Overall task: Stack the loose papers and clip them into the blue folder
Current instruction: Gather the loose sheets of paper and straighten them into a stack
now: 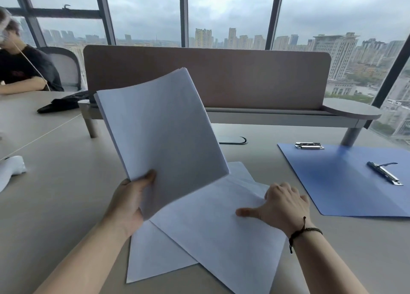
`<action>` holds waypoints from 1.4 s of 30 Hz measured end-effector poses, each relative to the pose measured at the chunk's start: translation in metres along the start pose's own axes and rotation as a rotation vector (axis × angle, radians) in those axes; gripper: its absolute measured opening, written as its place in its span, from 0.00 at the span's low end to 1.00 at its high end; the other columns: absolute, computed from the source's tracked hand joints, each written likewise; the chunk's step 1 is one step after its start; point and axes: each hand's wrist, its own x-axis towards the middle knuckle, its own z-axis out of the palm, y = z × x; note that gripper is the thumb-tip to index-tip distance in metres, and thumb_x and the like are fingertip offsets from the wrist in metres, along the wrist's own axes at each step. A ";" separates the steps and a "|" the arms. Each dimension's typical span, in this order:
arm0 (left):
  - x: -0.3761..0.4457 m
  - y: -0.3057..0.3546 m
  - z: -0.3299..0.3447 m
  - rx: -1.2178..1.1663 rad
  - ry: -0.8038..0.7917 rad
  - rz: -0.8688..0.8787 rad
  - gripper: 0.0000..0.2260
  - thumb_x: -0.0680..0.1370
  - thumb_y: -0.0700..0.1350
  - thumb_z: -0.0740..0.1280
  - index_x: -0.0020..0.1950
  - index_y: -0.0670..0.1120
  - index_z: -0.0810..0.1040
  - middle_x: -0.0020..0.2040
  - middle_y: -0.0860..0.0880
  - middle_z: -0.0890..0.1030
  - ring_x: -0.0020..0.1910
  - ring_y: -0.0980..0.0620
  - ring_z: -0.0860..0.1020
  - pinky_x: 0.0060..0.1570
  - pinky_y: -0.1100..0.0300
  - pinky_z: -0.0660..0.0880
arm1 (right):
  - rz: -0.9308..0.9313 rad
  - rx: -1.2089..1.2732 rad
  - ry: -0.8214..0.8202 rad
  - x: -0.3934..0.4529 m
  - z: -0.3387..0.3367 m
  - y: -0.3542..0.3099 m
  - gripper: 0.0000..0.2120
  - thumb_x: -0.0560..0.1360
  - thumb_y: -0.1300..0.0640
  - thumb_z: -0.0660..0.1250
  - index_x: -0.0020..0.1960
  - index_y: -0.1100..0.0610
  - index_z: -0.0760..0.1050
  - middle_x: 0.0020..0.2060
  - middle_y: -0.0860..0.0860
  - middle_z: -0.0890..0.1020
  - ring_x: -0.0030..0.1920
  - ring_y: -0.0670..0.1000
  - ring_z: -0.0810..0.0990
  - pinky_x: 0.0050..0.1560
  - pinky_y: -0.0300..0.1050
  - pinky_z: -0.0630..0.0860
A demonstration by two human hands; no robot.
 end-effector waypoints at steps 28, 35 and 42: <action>-0.003 -0.004 0.007 0.291 0.059 0.258 0.07 0.76 0.40 0.71 0.52 0.48 0.85 0.51 0.53 0.87 0.54 0.49 0.84 0.60 0.50 0.77 | -0.118 1.733 -0.327 -0.027 -0.006 -0.042 0.15 0.82 0.64 0.60 0.57 0.53 0.84 0.54 0.56 0.86 0.48 0.55 0.84 0.52 0.52 0.76; -0.010 -0.001 0.007 0.402 0.016 0.449 0.07 0.71 0.49 0.70 0.48 0.53 0.84 0.47 0.50 0.87 0.48 0.45 0.83 0.51 0.48 0.78 | -0.251 1.658 -0.318 -0.035 0.000 -0.048 0.12 0.82 0.54 0.63 0.63 0.51 0.80 0.58 0.52 0.86 0.58 0.53 0.85 0.58 0.53 0.80; -0.026 0.004 0.019 0.284 -0.168 0.613 0.31 0.77 0.29 0.66 0.74 0.52 0.62 0.54 0.60 0.85 0.54 0.59 0.83 0.55 0.65 0.79 | -0.242 1.699 -0.179 -0.033 0.001 -0.050 0.09 0.80 0.60 0.66 0.56 0.54 0.83 0.52 0.53 0.88 0.53 0.52 0.86 0.50 0.46 0.81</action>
